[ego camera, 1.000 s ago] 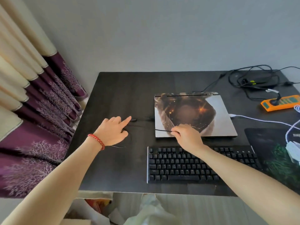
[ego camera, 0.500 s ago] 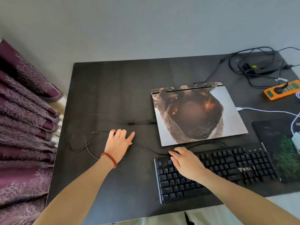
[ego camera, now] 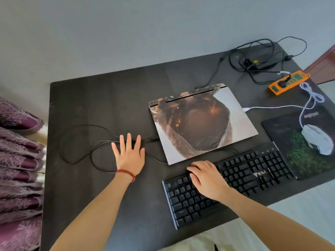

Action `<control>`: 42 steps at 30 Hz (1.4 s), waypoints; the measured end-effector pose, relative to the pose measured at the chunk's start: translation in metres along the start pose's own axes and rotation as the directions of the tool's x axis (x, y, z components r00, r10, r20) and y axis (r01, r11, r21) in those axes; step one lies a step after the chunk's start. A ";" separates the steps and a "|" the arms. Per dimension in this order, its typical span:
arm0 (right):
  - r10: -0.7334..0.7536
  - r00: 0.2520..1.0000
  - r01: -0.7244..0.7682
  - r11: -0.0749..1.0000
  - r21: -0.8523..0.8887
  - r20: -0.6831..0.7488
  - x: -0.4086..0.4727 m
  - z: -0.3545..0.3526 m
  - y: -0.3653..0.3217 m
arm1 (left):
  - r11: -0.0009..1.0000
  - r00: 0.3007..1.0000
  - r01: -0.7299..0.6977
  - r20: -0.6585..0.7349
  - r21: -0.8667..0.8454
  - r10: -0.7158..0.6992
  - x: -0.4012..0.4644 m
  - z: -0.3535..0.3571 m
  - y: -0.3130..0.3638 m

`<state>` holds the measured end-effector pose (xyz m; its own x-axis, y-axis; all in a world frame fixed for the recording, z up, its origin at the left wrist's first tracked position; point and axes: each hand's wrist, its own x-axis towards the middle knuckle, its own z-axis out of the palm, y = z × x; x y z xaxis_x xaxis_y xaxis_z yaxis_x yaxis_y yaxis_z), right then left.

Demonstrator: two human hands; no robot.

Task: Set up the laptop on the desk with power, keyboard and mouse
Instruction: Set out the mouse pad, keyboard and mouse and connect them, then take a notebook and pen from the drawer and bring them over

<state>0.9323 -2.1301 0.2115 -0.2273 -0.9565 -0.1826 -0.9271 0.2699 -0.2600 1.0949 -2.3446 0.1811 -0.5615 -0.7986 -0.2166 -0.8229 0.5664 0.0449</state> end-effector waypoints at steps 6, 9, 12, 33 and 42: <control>0.167 0.979 -0.141 0.969 0.204 -0.117 -0.032 -0.027 0.023 | 0.946 0.997 0.004 -0.067 -0.324 -0.027 -0.038 -0.041 0.081; 0.328 0.927 -0.239 0.892 0.384 -0.183 -0.086 -0.044 0.053 | 0.883 0.983 -0.168 -0.137 -0.439 0.119 -0.080 -0.059 0.159; 0.505 0.837 -0.327 0.771 0.546 -0.211 -0.154 -0.052 0.086 | 0.811 0.945 -0.324 -0.137 -0.488 0.295 -0.123 -0.061 0.239; 0.891 -0.453 -0.358 -0.220 0.908 0.038 -0.916 0.000 0.347 | 0.046 -0.041 -0.865 0.162 -0.500 0.986 -0.599 0.048 0.926; 0.703 -0.684 -0.150 -0.399 0.904 0.197 -1.214 -0.014 0.469 | -0.154 -0.312 -0.805 0.189 -0.573 0.931 -0.850 0.095 1.225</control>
<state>0.7689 -0.8441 0.3242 -0.4375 0.8653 -0.2447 0.6738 0.1353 -0.7264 0.5722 -0.9522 0.3276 -0.5742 0.8153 -0.0748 0.5286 0.4390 0.7265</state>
